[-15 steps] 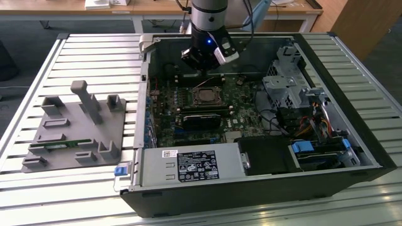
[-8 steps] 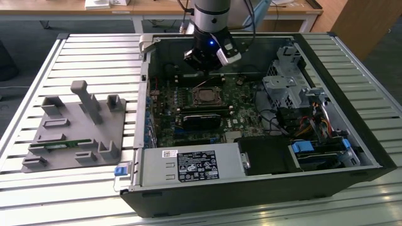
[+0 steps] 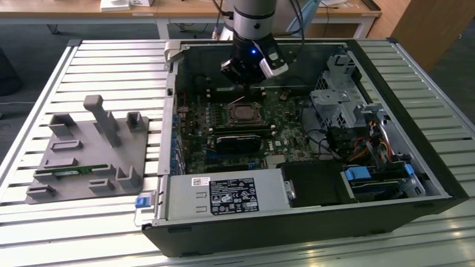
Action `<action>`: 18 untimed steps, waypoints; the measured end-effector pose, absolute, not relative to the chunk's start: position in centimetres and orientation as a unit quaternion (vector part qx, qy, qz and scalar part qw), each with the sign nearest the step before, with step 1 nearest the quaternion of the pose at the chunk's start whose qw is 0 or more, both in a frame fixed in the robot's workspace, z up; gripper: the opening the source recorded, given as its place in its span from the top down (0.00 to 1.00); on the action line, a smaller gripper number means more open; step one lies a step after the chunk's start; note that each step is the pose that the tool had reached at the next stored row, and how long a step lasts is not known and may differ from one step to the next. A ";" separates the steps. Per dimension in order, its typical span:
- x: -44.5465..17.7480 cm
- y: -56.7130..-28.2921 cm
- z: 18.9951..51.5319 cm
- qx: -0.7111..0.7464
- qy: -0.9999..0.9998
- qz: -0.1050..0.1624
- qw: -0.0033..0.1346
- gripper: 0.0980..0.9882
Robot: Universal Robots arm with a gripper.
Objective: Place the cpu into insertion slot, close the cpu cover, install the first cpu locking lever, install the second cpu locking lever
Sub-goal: 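Install the first cpu locking lever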
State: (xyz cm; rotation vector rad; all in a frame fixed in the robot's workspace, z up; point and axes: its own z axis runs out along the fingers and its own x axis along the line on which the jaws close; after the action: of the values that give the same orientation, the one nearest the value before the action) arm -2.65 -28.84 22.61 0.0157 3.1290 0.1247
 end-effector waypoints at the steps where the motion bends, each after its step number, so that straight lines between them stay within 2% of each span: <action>1: -2.6 -28.8 22.5 0.005 0.999 0.040 0.005 0.99; 18: -1.7 -28.8 20.7 0.005 0.999 0.033 0.005 0.99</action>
State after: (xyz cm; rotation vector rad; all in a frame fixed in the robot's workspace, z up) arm -1.73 -28.82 20.73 0.0157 3.1299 0.1048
